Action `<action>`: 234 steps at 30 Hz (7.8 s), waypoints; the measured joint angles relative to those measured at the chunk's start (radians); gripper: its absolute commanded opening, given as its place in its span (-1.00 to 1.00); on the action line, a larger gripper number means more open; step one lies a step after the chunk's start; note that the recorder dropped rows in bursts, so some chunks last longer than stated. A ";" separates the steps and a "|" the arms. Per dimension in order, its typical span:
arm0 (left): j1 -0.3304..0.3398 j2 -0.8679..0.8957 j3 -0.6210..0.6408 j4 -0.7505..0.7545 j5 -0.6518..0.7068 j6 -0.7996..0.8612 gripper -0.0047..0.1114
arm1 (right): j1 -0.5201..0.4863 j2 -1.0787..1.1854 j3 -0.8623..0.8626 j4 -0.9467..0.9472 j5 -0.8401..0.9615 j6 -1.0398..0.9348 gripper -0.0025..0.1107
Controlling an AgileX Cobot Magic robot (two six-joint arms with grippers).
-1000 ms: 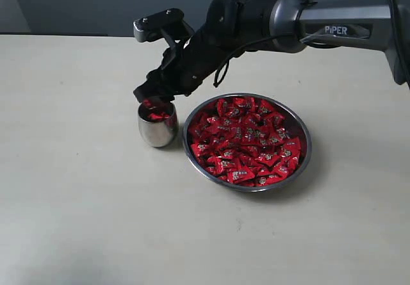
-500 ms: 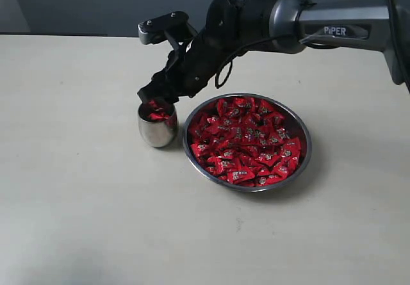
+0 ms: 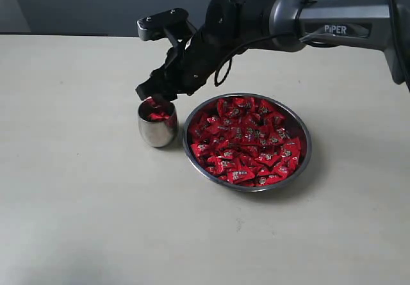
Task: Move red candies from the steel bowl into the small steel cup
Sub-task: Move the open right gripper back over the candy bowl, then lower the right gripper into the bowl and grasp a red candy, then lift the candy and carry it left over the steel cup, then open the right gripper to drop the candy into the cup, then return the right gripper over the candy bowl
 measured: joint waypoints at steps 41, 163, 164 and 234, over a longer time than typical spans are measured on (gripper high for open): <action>0.000 0.000 0.000 0.000 0.000 0.000 -0.91 | -0.234 -0.258 0.186 -0.107 0.114 0.088 -0.42; 0.000 0.000 0.000 0.000 0.000 0.000 -0.91 | -0.044 -0.112 -0.033 0.315 0.064 -0.081 -0.86; 0.000 0.000 0.000 0.000 0.000 0.000 -0.91 | -0.034 -0.091 -0.046 0.308 0.067 -0.081 -0.86; 0.000 0.000 0.000 0.000 0.000 0.000 -0.91 | -0.286 -0.473 0.497 0.048 -0.019 0.026 -0.71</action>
